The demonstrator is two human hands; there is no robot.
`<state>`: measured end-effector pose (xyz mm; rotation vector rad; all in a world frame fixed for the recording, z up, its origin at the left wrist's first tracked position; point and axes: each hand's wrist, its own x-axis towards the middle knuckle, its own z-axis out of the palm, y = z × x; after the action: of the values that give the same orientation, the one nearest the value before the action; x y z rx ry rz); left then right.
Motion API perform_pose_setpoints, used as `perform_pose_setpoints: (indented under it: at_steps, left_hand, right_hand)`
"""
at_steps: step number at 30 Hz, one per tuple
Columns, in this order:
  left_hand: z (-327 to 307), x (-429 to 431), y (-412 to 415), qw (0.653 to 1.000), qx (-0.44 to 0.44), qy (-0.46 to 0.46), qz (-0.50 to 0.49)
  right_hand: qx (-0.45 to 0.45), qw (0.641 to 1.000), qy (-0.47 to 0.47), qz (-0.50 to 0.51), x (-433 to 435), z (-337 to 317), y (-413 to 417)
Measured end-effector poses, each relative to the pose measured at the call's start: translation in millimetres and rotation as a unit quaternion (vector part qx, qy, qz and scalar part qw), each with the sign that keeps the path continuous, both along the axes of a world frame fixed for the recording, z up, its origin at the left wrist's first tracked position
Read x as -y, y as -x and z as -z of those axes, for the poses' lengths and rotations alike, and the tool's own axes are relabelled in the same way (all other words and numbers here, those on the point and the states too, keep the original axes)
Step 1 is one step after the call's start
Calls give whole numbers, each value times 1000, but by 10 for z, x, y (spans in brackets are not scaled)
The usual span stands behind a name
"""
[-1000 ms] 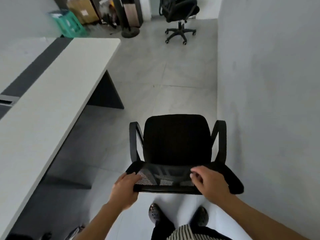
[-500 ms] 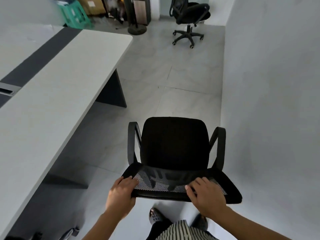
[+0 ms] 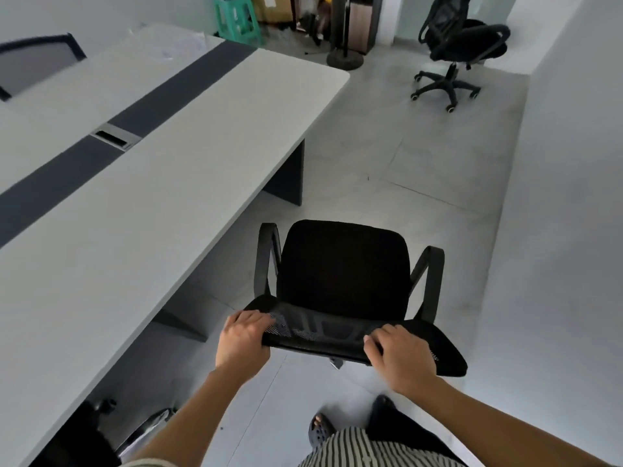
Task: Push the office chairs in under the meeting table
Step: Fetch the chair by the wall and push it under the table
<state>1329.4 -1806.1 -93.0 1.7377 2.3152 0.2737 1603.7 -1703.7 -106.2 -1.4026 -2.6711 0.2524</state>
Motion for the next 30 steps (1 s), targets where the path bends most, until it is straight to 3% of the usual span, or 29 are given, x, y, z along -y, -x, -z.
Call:
perform_pose_setpoints:
  at_steps: [20,30]
  left_hand:
    - [77,-435,1438,983,4,42,-181]
    - [31,-547,1461,989,-17,76,-126]
  right_hand:
    - [-32,988,-9,-148,-1244,149,1900]
    - [-44,981,-30,-187,-2029,124,2293]
